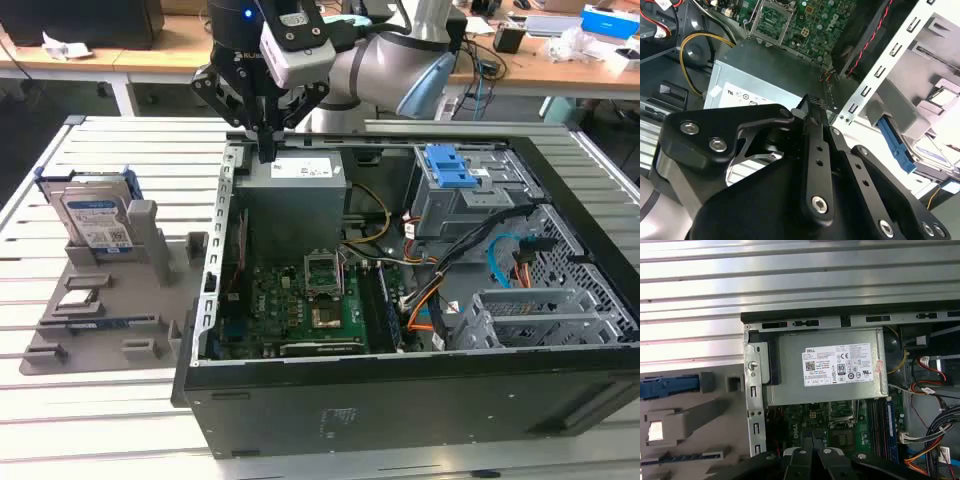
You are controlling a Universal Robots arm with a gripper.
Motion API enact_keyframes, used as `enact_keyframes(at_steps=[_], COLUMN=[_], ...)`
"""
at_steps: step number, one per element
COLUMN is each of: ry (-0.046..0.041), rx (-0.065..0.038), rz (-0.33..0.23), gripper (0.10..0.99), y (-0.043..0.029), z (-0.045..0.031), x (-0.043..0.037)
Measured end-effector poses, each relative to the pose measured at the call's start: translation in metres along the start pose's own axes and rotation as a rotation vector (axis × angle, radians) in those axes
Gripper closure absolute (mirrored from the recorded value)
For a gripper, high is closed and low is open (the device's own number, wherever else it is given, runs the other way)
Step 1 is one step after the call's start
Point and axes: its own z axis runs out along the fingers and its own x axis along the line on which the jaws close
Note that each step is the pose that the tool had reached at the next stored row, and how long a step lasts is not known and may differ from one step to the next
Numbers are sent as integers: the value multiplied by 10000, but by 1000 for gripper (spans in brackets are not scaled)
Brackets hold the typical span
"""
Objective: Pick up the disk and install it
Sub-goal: 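Reach for the disk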
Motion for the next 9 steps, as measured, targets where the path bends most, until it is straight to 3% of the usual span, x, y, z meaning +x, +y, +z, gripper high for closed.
enact_keyframes(at_steps=[9], ry=[0], rx=[0], rz=[0], gripper=[980], y=[-10], z=[-3], x=[141])
